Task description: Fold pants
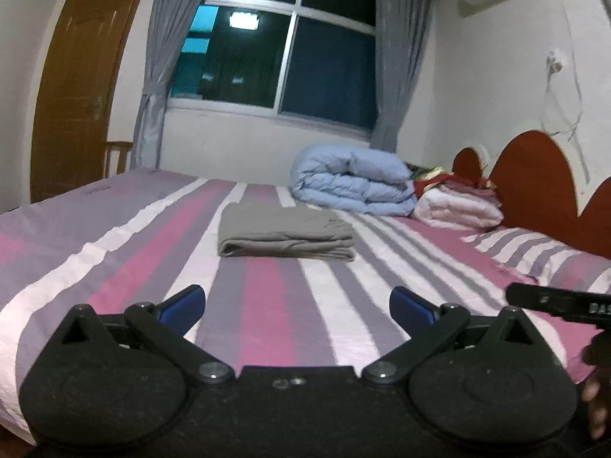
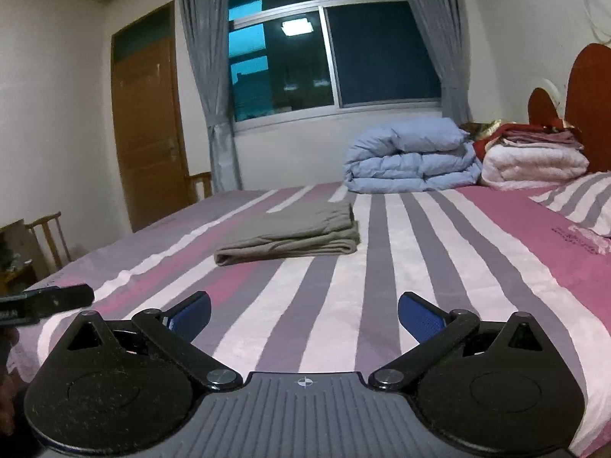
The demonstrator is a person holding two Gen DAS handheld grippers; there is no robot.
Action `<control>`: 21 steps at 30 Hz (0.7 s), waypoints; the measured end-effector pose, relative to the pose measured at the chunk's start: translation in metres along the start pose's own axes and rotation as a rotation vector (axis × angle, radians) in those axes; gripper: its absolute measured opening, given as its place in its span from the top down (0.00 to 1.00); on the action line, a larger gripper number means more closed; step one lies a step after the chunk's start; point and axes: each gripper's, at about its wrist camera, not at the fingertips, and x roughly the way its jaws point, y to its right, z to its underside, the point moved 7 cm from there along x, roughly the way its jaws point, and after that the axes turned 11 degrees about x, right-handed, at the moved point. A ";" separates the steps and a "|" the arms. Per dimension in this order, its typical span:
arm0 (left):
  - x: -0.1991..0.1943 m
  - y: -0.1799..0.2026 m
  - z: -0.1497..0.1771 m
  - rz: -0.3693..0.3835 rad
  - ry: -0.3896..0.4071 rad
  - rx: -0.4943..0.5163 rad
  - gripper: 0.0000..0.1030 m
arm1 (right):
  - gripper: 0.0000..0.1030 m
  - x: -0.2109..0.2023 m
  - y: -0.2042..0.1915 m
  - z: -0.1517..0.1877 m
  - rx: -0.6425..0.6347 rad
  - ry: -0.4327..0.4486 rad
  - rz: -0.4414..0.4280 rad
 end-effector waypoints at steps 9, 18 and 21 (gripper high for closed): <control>0.013 0.003 0.005 0.017 -0.019 -0.012 0.06 | 0.00 0.013 -0.020 0.009 -0.093 -0.006 -0.006; 0.012 0.001 0.007 -0.011 -0.016 -0.007 0.07 | 0.00 0.016 -0.015 0.008 -0.075 0.003 0.003; 0.012 0.002 0.006 -0.006 -0.015 0.001 0.07 | 0.00 0.017 -0.014 0.007 -0.076 0.002 0.004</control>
